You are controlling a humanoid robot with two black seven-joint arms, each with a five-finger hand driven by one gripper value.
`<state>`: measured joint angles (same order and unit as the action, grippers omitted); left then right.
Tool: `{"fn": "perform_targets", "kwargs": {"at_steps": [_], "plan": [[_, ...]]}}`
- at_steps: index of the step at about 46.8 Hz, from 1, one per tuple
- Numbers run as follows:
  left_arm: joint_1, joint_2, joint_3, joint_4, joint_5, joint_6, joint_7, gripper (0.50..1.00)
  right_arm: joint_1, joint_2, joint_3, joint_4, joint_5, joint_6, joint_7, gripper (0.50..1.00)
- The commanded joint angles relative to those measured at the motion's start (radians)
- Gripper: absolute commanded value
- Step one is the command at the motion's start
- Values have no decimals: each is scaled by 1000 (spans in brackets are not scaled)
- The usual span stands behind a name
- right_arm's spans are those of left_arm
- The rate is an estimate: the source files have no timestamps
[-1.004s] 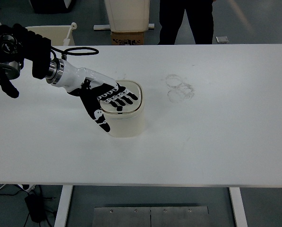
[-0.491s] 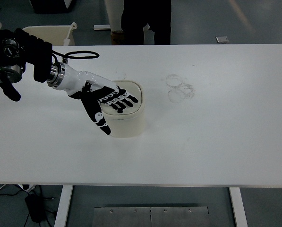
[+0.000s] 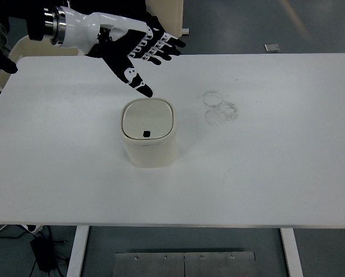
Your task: Close trash bin
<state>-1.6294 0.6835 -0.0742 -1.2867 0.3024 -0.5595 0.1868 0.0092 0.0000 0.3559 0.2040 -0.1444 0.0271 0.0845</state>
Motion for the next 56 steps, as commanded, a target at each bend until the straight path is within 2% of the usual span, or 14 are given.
{"fn": "perform_targets", "kwargs": {"at_steps": [1, 7, 14, 24, 31, 37, 43, 56], "plan": [[6, 10, -71, 27, 0, 7, 0, 1000, 0, 0, 0, 0, 0, 1, 0, 993], [57, 18, -134, 78, -6, 21, -7, 1000, 0, 0, 2, 0, 0, 1, 0, 993], [172, 45, -260, 96, -63, 39, -61, 1000, 0, 0, 0, 0, -1, 1, 0, 993], [308, 44, -404, 156, -178, 55, -78, 1000, 0, 0, 0, 0, 0, -1, 0, 993], [401, 28, -484, 217, -318, 73, -139, 1000, 0, 0, 0, 0, 0, 1, 0, 993], [462, -7, -519, 265, -434, 101, -156, 1000, 0, 0, 0, 0, 0, -1, 0, 993], [543, -42, -533, 313, -534, 101, -158, 1000, 0, 0, 0, 0, 0, -1, 0, 993], [720, -186, -642, 518, -552, 73, -185, 1000, 0, 0, 0, 0, 0, 1, 0, 993]]}}
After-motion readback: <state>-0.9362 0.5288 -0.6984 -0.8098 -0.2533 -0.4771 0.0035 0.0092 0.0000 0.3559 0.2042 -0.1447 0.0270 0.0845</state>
